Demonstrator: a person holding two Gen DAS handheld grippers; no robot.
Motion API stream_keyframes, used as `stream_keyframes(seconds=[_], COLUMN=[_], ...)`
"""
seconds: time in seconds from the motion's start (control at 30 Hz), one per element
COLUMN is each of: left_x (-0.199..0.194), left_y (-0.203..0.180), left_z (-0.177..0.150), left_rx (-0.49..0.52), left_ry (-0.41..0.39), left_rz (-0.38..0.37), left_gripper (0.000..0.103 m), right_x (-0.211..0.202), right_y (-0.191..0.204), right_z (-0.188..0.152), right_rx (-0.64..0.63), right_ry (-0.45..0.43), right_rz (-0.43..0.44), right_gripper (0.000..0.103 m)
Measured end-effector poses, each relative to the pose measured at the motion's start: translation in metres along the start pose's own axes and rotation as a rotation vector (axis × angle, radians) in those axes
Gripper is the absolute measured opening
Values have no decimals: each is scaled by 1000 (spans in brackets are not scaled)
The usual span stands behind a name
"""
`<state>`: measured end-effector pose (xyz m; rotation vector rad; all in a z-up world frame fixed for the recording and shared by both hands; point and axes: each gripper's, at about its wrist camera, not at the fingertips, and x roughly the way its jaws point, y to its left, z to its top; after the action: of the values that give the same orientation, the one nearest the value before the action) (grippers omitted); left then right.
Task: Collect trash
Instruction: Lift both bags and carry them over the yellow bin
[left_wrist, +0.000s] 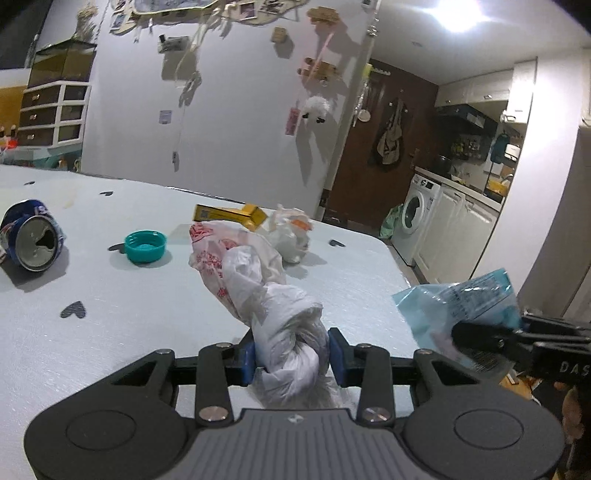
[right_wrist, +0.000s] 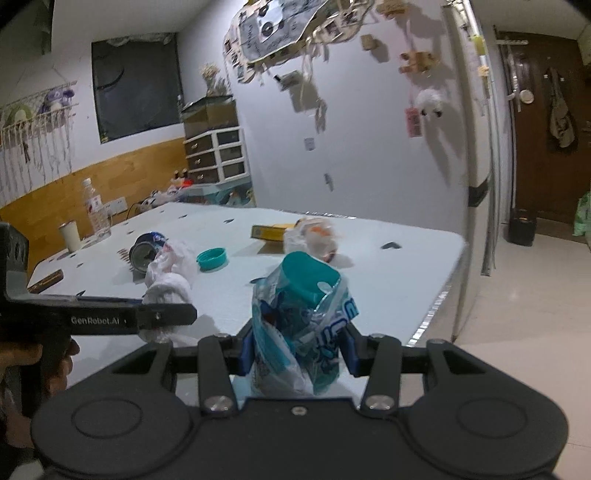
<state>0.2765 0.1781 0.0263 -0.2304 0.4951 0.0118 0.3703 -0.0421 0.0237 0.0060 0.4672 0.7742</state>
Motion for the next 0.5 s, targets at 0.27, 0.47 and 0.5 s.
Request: stream_keyframes(seconds=[0.27,0.47,0.5], left_x=[-6,-10,-11], left_y=[-52,-97,-104], left_z=[-11,-19,-20], left_rx=[86,141,149], left_ry=[-20,-32,-32], left_rz=[-6,-56,-63], left_gripper=[39,39,39], right_x=[-45,-79,-84], right_y=[-24,-49,-52], right_z=[-17,-27,-29], right_rx=[0,29,30], right_ry=[-30,-51,-53], right_rz=[-79,-129,-134], right_gripper=[46,46,46])
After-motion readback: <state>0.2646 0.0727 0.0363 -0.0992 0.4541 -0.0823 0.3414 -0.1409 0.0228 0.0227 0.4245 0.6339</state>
